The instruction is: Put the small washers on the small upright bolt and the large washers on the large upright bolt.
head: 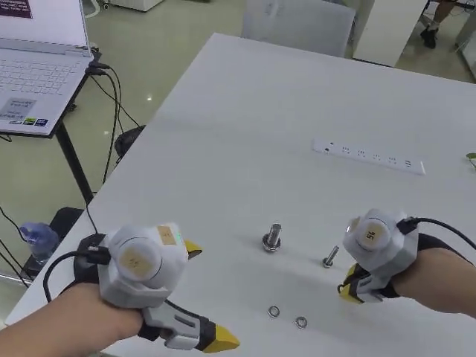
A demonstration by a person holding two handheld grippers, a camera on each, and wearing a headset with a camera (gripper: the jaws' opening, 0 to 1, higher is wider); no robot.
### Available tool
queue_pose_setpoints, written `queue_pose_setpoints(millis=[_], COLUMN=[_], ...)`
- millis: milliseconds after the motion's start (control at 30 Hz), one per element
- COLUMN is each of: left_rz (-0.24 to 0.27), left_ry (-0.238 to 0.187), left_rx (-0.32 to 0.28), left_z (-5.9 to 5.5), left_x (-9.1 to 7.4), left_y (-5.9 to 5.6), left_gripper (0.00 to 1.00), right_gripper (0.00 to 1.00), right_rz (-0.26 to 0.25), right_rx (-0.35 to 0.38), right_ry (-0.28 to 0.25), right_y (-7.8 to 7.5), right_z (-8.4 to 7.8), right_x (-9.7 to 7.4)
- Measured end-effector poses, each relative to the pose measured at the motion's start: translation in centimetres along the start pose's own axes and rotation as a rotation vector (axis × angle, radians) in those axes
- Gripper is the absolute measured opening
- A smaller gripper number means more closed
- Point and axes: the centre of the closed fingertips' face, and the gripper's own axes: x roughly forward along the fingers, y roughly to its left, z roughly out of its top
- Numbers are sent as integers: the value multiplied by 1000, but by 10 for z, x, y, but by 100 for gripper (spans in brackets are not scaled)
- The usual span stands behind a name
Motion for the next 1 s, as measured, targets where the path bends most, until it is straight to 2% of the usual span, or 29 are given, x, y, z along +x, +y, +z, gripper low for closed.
queue_pose_setpoints(millis=[200, 400, 600, 867, 1000], left_rz=[14, 17, 12, 9, 7], left_ry=[22, 29, 24, 31, 36], left_rx=[10, -3, -13, -12, -10], left_z=[-6, -10, -10, -13, -14], left_x=[1, 1, 2, 3, 5], left_y=[3, 4, 2, 3, 2], left_gripper=[91, 92, 94, 96, 98], right_gripper=[12, 12, 12, 12, 12], right_rz=[-18, -37, -56, -50, -45], right_rx=[15, 23, 30, 30, 25], right_ry=[4, -21, -27, -67, -67], right_y=[-15, -34, -51, -54, -55], right_z=[-10, 0, 10, 34, 38], right_x=[-10, -24, -32, -34, -29])
